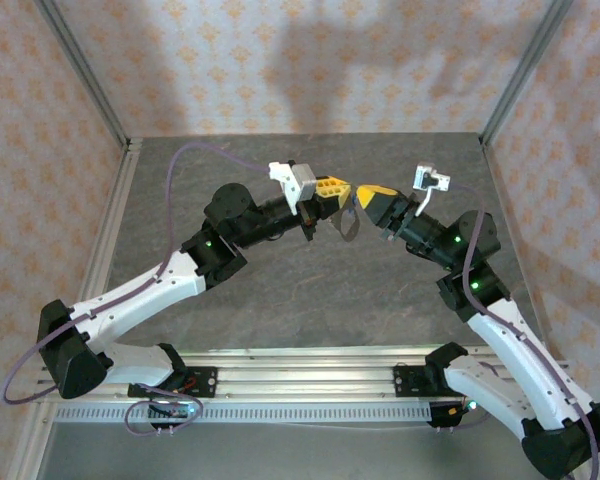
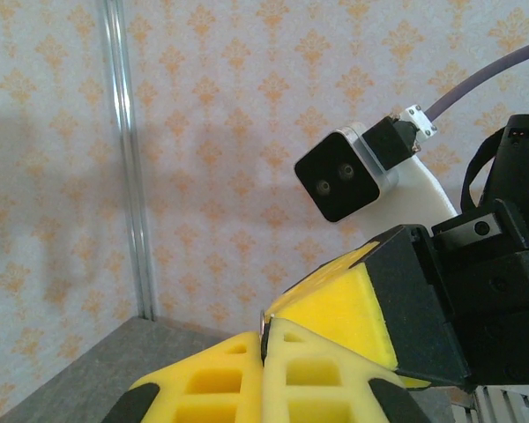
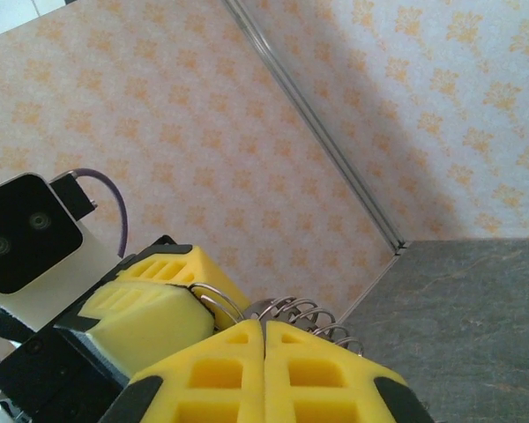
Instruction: Put the keys on the keyring
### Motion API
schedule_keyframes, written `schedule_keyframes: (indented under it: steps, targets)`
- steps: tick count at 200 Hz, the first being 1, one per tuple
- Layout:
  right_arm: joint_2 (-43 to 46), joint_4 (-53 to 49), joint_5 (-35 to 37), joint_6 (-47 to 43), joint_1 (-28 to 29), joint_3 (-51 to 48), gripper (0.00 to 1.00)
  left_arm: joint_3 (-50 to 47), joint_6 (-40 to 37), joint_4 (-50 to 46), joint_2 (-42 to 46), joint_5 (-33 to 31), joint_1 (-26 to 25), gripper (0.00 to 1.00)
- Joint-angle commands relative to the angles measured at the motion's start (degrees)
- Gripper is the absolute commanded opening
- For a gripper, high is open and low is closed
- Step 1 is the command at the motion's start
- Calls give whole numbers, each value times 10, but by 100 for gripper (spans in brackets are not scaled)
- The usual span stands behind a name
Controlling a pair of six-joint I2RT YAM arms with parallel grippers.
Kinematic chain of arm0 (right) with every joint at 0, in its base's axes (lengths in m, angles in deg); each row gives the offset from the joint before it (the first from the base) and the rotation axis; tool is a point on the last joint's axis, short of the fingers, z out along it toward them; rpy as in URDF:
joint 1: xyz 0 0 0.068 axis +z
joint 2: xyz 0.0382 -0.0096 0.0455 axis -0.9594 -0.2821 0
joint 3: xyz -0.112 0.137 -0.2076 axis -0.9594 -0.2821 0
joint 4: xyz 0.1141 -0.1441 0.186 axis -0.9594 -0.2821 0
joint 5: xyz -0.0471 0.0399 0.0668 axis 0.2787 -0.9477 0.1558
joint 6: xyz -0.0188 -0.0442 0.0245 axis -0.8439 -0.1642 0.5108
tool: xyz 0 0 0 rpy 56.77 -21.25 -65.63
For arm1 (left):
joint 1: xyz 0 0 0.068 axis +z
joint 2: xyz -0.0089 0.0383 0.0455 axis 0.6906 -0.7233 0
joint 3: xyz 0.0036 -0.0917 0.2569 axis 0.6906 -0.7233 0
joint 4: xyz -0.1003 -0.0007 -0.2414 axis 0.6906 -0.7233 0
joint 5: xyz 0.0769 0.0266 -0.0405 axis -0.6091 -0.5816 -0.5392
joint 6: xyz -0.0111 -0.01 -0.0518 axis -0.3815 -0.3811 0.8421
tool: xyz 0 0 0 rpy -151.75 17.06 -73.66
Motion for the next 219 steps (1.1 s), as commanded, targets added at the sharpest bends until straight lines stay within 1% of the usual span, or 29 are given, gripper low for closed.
schedule_keyframes:
  steps: [1,19,39,80,84,93,101,109,114,148,170,192,219]
  targets:
    - [-5,-1,-37,9,-9,-4,0,1,-1,47,14,2,-5,0]
    - [-19,-1,-75,14,-10,4,0,4,-1,46,11,1,-5,0]
    - [-27,-5,-93,12,-10,7,0,0,3,53,10,-2,-6,0]
    - [-14,-34,-66,-2,-15,5,0,-6,8,64,8,-17,-5,0]
    - [-12,-38,-62,-2,-18,5,4,-8,9,66,8,-19,-6,0]
    - [-7,-44,-56,-1,-24,4,17,-11,11,70,7,-25,-6,0]
    - [-1,-49,-50,-1,-28,3,26,-15,13,77,7,-30,-5,0]
    - [5,-54,-44,-1,-34,4,33,-19,15,85,7,-33,-5,0]
    - [9,-57,-41,0,-38,4,35,-21,16,90,6,-34,-5,0]
    - [32,-78,-26,-2,-53,18,37,-34,26,114,6,-39,-2,0]
    - [36,-87,-3,-1,-55,31,38,-43,46,131,6,-34,7,0]
    - [34,-79,30,10,-55,38,38,-52,89,157,2,-19,31,0]
    - [21,-71,72,22,-55,43,38,-63,164,198,-14,7,67,0]
